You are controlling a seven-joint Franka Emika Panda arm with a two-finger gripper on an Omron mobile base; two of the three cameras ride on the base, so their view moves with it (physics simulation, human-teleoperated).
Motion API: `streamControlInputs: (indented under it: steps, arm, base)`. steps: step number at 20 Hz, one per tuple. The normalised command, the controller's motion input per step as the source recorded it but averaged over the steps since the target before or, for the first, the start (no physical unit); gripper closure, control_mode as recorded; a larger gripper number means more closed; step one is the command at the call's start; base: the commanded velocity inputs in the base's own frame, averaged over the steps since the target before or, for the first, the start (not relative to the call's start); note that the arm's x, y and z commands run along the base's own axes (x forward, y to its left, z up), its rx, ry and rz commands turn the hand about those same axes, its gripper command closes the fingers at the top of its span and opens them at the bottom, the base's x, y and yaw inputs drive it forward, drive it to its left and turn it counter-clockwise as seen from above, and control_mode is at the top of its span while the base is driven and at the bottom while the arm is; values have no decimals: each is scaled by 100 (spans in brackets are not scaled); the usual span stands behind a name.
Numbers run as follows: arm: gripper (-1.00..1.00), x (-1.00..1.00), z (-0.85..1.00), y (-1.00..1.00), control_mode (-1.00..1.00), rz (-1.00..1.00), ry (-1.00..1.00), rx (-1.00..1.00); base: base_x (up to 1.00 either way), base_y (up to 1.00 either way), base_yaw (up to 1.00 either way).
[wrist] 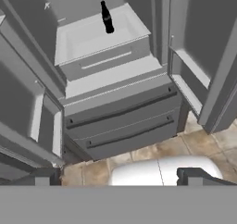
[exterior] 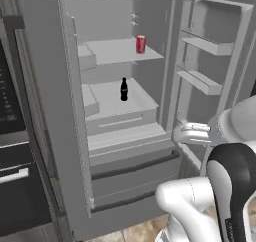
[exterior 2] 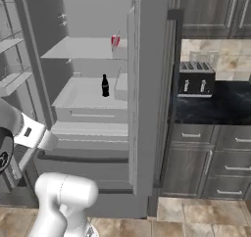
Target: Open the fridge, grab two sodas, and place both sodas inside the bowl with ice on the dining counter.
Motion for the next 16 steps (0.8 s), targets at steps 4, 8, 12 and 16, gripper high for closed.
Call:
streamControlInputs:
  steps: [4, 8, 12, 16]
  arm:
    - [-100, 0, 0, 0, 100, 0, 0, 0]
    - [-100, 0, 0, 0, 100, 0, 0, 0]
    - [-100, 0, 0, 0, 100, 0, 0, 0]
    - [-100, 0, 0, 0, 100, 0, 0, 0]
  base:
    - [58, 48, -18]
    - [61, 14, 0]
    - [60, 0, 15]
    - [49, 0, 13]
